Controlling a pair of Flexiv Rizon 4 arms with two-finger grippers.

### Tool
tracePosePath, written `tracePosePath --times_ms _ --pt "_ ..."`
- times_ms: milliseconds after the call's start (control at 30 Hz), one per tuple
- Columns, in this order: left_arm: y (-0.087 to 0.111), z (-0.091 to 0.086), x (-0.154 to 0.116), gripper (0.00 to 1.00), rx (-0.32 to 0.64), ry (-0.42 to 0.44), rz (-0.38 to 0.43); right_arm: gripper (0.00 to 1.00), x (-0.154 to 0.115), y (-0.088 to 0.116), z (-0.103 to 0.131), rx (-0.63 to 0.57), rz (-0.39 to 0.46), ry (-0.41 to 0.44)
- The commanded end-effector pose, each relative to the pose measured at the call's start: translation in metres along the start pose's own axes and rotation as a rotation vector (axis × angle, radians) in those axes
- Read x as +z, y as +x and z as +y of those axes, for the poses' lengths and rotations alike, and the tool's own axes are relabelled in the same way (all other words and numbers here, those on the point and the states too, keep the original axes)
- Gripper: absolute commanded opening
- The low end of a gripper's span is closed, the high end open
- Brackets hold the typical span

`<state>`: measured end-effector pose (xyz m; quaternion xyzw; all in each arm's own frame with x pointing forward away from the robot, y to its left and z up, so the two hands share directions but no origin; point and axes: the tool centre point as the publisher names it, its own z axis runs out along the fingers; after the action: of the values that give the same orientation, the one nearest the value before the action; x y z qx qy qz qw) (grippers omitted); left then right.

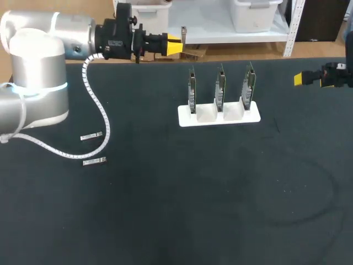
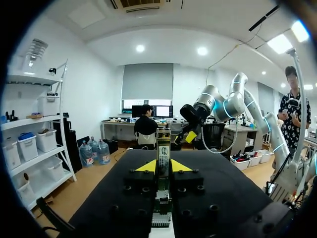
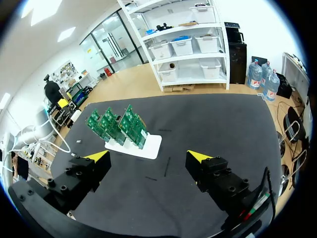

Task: Pick up the optical module with the left hand, and insert it into the network port with the right hand.

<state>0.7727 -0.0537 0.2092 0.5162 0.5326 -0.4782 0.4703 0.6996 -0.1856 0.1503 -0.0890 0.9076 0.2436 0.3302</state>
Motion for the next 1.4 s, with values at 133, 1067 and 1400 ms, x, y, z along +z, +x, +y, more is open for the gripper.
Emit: tracePosePath --times_ms 133,1067,1400 --pt "0.007 -0.007 0.008 0.00 0.030 0.009 -0.015 1.00 0.000 0.000 0.000 0.000 0.000 0.000" --pt "0.021 0.004 0.027 0.00 0.007 0.067 0.019 1.00 0.000 0.000 0.000 0.000 0.000 0.000" --pt "0.025 -0.001 0.024 0.00 -0.008 0.017 0.009 1.00 0.000 0.000 0.000 0.000 0.000 0.000"
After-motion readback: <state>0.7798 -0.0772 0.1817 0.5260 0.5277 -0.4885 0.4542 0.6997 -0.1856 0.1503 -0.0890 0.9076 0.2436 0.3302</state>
